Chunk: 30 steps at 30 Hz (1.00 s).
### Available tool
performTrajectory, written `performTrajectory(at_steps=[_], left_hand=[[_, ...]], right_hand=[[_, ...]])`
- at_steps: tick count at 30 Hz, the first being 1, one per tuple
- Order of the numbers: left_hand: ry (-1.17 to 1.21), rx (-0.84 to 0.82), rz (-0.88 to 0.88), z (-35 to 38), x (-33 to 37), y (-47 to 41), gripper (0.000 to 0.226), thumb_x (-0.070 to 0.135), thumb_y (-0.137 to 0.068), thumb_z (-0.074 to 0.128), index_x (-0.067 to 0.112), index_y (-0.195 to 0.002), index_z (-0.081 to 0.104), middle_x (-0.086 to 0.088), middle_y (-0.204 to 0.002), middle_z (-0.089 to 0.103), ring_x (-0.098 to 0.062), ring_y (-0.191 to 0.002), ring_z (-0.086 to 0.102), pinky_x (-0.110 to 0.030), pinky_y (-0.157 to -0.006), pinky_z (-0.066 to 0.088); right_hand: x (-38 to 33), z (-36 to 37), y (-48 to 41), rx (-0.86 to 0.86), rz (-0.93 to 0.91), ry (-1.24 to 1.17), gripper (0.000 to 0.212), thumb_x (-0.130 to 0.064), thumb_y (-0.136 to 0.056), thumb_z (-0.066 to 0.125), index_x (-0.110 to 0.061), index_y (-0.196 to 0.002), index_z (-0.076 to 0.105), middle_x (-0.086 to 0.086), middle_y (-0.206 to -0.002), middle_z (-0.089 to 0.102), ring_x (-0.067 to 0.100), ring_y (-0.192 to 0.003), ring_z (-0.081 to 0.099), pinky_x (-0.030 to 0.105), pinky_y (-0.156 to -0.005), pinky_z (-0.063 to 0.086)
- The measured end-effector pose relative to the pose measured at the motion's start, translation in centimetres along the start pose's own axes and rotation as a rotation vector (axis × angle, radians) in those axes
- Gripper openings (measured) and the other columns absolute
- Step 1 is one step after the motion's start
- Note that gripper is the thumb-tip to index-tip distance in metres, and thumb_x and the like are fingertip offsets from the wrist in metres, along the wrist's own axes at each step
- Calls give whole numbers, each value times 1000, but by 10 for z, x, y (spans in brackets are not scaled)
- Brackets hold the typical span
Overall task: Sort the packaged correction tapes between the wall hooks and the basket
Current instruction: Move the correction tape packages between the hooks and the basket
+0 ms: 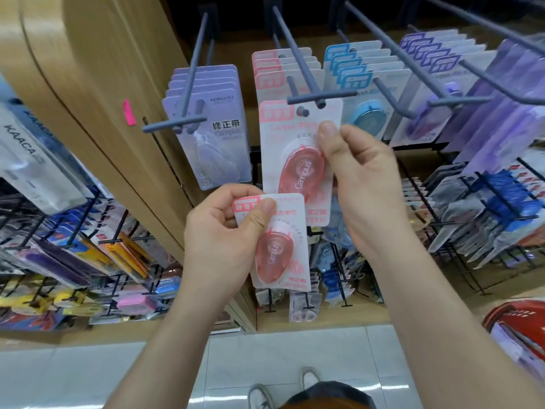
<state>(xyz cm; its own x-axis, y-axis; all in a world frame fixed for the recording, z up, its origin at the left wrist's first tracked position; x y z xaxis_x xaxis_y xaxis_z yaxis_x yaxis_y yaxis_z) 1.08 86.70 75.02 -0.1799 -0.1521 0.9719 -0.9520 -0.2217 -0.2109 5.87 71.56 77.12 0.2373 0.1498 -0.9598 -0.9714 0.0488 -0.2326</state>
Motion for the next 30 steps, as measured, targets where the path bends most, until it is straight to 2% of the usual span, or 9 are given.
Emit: performTrajectory(at_steps=[3, 5, 8, 11, 15, 19, 22, 26, 30], left_hand=[[-9, 49, 0, 1, -2, -5, 15, 13, -87, 70, 25, -80, 65, 18, -63, 67, 3, -57, 60, -14, -52, 48], [-10, 52, -3, 3, -2, -7, 14, 14, -87, 70, 24, -80, 65, 18, -63, 67, 3, -57, 61, -14, -52, 49], [-56, 51, -6, 2, -6, -7, 10, 18, -88, 70, 26, -83, 68, 14, -72, 71, -1, -67, 65, -23, -61, 55], [-76, 50, 16, -2, -4, -6, 3, 27, -85, 70, 25, -87, 71, 11, -79, 72, -8, -75, 65, -30, -69, 57], [29, 3, 23, 1, 9, -7, 10, 30, -75, 68, 21, -80, 69, 15, -66, 66, 3, -62, 58, -14, -58, 48], [141, -6, 75, 9, 23, -10, 10, 24, -73, 69, 18, -80, 68, 16, -63, 67, 4, -60, 60, -11, -56, 48], [166, -2, 147, 16, 34, -14, 10, 24, -74, 71, 18, -82, 68, 17, -64, 67, 3, -62, 61, -12, -58, 49], [187, 0, 243, 25, 46, -23, 9, 14, -83, 72, 21, -80, 68, 19, -64, 65, 4, -63, 58, -13, -60, 47], [177, 16, 291, 34, 51, -30, 11, 15, -86, 73, 23, -81, 68, 15, -69, 68, -3, -69, 63, -24, -63, 54]], right_hand=[[12, -9, 12, -221, 135, 31, 26, -37, -86, 55, -21, -103, 68, -5, -96, 75, 6, -87, 70, 20, -73, 55], [18, -13, 20, -251, 177, 52, 24, -31, -86, 58, -18, -103, 69, -8, -91, 76, 0, -75, 68, 12, -62, 50], [19, -8, 15, -112, 174, 76, 18, -22, -94, 61, -7, -90, 69, -3, -67, 71, 3, -49, 59, 13, -45, 42], [21, -3, 0, 25, 129, 191, 37, -33, -94, 65, 1, -82, 63, 17, -64, 64, 13, -45, 60, 23, -47, 43], [26, -4, -1, 14, 174, 220, 33, -44, -95, 59, -12, -92, 69, 5, -76, 71, 14, -56, 66, 25, -53, 52], [37, -28, 18, -377, 307, 170, 59, -72, -80, 40, -34, -120, 62, -2, -109, 74, 18, -96, 72, 35, -84, 59], [38, -42, 29, -585, 388, 161, 43, -60, -82, 53, -33, -113, 65, 0, -109, 74, 19, -93, 72, 28, -77, 56], [38, -36, 30, -472, 336, 76, 32, -38, -89, 55, -10, -88, 70, 10, -87, 77, 17, -71, 70, 22, -61, 51], [39, -26, 32, -406, 270, 9, 32, -34, -89, 51, -7, -87, 69, 7, -80, 76, 15, -68, 70, 22, -63, 53]])
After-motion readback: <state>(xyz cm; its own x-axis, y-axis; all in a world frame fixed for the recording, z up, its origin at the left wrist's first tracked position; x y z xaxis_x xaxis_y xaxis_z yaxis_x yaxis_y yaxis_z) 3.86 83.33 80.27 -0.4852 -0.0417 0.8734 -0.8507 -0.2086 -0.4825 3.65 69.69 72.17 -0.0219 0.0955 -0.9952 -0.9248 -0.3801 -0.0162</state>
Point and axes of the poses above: each hand's wrist, its own y-axis away from the middle knuckle, its own z-axis out of the palm, x = y × z, the point moved 1 cm from there along -y, towards the middle knuckle
